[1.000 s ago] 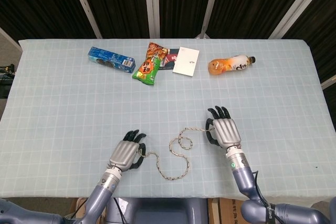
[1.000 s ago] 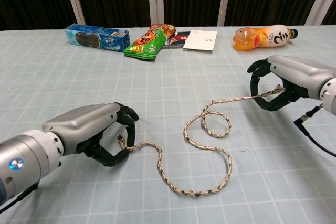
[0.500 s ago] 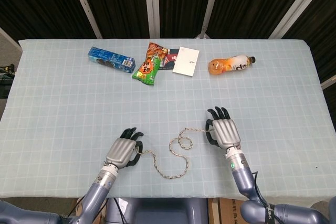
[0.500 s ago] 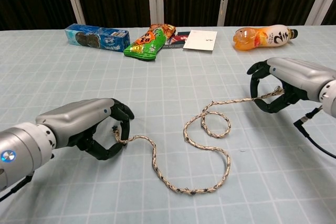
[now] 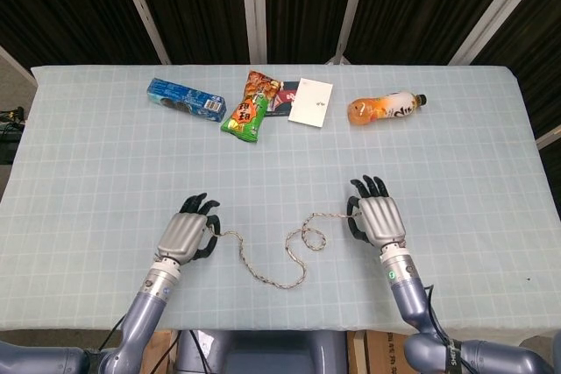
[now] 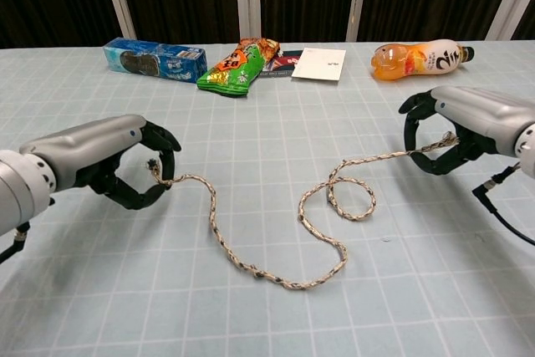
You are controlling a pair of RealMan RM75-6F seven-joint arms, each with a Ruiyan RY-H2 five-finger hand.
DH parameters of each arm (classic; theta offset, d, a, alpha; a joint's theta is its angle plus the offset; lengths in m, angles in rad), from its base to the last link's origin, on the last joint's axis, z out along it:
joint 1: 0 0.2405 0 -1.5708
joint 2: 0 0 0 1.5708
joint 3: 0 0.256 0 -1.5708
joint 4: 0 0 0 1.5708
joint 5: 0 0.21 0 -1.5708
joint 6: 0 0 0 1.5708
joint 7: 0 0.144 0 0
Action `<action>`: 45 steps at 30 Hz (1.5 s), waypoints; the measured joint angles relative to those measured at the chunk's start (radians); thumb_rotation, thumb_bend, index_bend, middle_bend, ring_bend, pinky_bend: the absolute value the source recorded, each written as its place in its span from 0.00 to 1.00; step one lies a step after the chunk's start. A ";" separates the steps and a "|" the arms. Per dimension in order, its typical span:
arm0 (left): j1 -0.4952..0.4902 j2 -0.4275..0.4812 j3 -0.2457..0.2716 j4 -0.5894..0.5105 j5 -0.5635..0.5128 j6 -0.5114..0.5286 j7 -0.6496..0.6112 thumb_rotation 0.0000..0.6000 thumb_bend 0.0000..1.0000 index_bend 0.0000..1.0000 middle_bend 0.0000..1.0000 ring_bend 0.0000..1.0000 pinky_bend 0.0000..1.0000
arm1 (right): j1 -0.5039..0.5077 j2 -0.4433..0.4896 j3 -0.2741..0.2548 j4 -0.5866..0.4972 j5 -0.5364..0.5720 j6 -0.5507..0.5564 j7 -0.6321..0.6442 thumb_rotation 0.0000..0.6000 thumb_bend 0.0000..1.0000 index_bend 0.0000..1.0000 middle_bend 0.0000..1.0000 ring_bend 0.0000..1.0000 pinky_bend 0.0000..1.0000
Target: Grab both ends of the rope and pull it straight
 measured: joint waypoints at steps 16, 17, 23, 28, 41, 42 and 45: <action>0.079 0.299 -0.022 -0.080 0.055 0.013 -0.182 1.00 0.65 0.62 0.18 0.00 0.00 | -0.050 0.125 -0.017 -0.021 -0.020 0.007 0.056 1.00 0.51 0.61 0.18 0.00 0.00; 0.088 0.319 -0.021 -0.082 0.060 0.014 -0.203 1.00 0.65 0.62 0.18 0.00 0.00 | -0.055 0.132 -0.020 -0.025 -0.023 0.009 0.059 1.00 0.51 0.61 0.18 0.00 0.00; 0.130 0.407 -0.018 -0.079 0.078 0.017 -0.285 1.00 0.65 0.62 0.18 0.00 0.00 | -0.073 0.166 -0.026 -0.030 -0.024 0.024 0.058 1.00 0.51 0.61 0.18 0.00 0.00; 0.163 0.467 -0.009 -0.072 0.097 0.019 -0.348 1.00 0.65 0.62 0.18 0.00 0.00 | -0.082 0.184 -0.017 -0.030 0.012 0.029 0.051 1.00 0.51 0.61 0.18 0.00 0.00; 0.247 0.577 0.023 -0.024 0.174 0.017 -0.519 1.00 0.66 0.62 0.18 0.00 0.00 | -0.102 0.260 0.019 -0.050 0.102 0.050 0.030 1.00 0.51 0.61 0.18 0.00 0.00; 0.250 0.580 0.025 -0.021 0.178 0.017 -0.525 1.00 0.66 0.62 0.18 0.00 0.00 | -0.103 0.262 0.019 -0.049 0.103 0.050 0.031 1.00 0.51 0.61 0.18 0.00 0.00; 0.260 0.585 0.031 -0.011 0.192 0.015 -0.540 1.00 0.66 0.62 0.18 0.00 0.00 | -0.104 0.269 0.020 -0.044 0.105 0.046 0.036 1.00 0.51 0.61 0.18 0.00 0.00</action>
